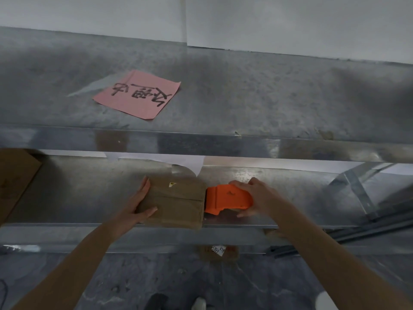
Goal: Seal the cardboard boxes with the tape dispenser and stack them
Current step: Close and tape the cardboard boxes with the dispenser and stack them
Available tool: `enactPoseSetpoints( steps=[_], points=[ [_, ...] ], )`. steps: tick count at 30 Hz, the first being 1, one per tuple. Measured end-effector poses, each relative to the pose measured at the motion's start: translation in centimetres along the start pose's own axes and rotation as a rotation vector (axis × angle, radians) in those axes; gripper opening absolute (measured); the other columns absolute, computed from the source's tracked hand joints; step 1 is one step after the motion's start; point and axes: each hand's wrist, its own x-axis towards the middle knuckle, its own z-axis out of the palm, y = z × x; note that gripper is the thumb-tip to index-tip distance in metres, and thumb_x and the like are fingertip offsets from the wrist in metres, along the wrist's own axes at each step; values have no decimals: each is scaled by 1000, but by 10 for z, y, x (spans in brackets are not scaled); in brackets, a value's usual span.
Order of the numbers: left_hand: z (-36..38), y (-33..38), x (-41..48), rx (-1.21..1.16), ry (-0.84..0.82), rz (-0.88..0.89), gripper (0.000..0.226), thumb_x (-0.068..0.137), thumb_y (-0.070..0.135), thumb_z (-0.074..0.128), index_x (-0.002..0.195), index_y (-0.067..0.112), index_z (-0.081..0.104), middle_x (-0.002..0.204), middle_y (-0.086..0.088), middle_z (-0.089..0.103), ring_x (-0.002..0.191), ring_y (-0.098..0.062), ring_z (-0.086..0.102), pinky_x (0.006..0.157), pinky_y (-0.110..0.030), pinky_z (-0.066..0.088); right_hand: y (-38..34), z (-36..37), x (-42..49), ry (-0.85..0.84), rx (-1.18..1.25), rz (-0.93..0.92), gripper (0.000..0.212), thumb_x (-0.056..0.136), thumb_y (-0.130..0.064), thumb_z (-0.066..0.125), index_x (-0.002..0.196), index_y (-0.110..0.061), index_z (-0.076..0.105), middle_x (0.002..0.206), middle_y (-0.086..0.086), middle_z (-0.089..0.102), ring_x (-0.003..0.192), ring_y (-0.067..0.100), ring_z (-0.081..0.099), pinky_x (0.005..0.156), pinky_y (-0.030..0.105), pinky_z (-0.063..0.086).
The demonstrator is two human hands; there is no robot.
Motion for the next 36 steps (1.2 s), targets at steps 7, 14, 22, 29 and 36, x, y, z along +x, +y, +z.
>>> enactPoseSetpoints(
  steps=[7, 14, 22, 29, 36],
  points=[
    [4, -12, -2, 15, 26, 76, 67, 88, 33, 58, 139, 59, 25, 151, 39, -7, 138, 16, 2, 118, -30, 16, -5, -8, 9, -52, -25, 17, 102, 62, -61, 81, 144, -55, 20, 120, 4, 43, 111, 26, 52, 94, 43, 47],
    [19, -12, -12, 94, 132, 53, 63, 95, 21, 56, 145, 39, 23, 155, 28, -8, 140, 2, 7, 115, -25, 18, -3, -11, 12, -93, -25, 20, 98, 65, -63, 78, 144, -55, 19, 117, 3, 42, 106, 26, 53, 93, 41, 46],
    [19, -16, -10, 65, 142, 54, 60, 95, 20, 56, 143, 42, 27, 154, 28, -6, 139, 4, 7, 115, -24, 17, 4, 2, 5, -28, 90, 4, 88, 58, -79, 66, 133, -62, 24, 104, 1, 44, 98, 25, 56, 95, 43, 49],
    [-2, -11, 7, 91, 59, 69, 57, 95, 16, 56, 134, 48, 30, 147, 36, -3, 139, 7, 5, 110, -11, 9, 25, -7, -20, -17, 160, -15, 91, 67, -64, 76, 139, -60, 21, 111, -2, 41, 103, 19, 50, 94, 33, 43],
    [3, -5, 4, 75, 82, 48, 57, 95, 15, 56, 133, 48, 31, 153, 28, -2, 137, 10, 7, 92, 10, 12, 21, -15, -23, -42, 13, -28, 91, 70, -68, 69, 142, -60, 14, 112, -3, 41, 101, 18, 51, 92, 37, 47]
  ],
)
